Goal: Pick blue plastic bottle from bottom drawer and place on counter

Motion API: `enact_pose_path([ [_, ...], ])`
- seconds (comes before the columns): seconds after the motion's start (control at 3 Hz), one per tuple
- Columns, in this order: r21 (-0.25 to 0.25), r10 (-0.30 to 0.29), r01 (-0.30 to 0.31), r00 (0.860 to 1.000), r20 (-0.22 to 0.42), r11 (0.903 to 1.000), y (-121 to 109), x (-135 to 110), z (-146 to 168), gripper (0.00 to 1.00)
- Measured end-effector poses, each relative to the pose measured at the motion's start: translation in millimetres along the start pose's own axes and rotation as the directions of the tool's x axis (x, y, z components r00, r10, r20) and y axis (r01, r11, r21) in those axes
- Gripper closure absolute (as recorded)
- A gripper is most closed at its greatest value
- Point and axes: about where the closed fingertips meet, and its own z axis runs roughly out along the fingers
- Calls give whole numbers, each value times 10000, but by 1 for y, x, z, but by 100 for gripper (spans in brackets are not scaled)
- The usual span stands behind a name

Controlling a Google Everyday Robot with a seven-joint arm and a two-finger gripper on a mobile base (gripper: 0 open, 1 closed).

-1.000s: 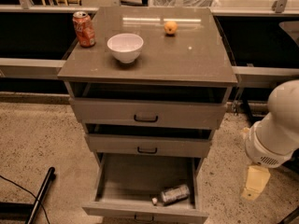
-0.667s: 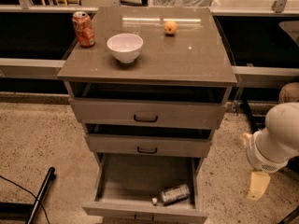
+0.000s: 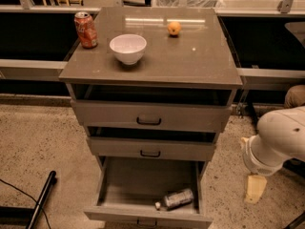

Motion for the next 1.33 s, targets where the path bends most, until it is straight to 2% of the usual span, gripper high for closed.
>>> enact_pose_path([
  [0.33, 152, -458, 468, 9971, -612, 9988, -14, 36, 51, 0],
  [0.67, 9, -2141, 2145, 9750, -592, 9767, -16, 50, 106, 0],
  [1.0, -237, -2258, 2250, 9733, -406, 9741, -10, 51, 113, 0],
  [1.33, -1197, -1941, 2025, 9778, 785, 9719, -1, 45, 129, 0],
])
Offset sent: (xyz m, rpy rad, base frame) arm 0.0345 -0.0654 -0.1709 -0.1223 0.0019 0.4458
